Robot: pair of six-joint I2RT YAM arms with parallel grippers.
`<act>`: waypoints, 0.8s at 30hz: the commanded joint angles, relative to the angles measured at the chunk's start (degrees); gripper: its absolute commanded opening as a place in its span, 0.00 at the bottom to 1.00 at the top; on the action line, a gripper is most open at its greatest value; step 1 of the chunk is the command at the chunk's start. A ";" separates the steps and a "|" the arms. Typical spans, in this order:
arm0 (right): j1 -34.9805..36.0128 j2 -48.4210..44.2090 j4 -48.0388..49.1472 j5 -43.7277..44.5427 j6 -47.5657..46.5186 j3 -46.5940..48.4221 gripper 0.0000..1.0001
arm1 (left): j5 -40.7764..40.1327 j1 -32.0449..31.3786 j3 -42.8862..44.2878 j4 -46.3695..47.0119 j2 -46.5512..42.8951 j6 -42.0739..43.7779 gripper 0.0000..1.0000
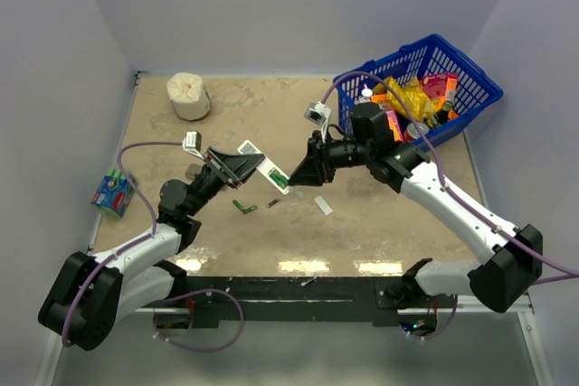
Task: Load the batteries into the remote control
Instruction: Load the battery into the remote control.
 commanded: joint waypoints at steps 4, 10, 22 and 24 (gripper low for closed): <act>0.05 0.88 0.83 -0.83 0.33 1.74 0.27 | 0.65 0.06 3.21 5.81 -0.64 1.14 0.00; 0.14 1.59 0.04 -0.56 -0.11 2.27 0.27 | 0.30 0.06 3.48 5.46 -0.64 1.31 0.00; 0.13 1.41 -5.58 4.00 -3.80 4.91 0.37 | -2.07 0.06 3.04 -3.76 -1.87 0.88 0.00; 0.05 1.32 -6.45 4.45 -4.32 5.35 0.38 | -2.08 0.06 2.95 -4.20 -1.95 0.79 0.00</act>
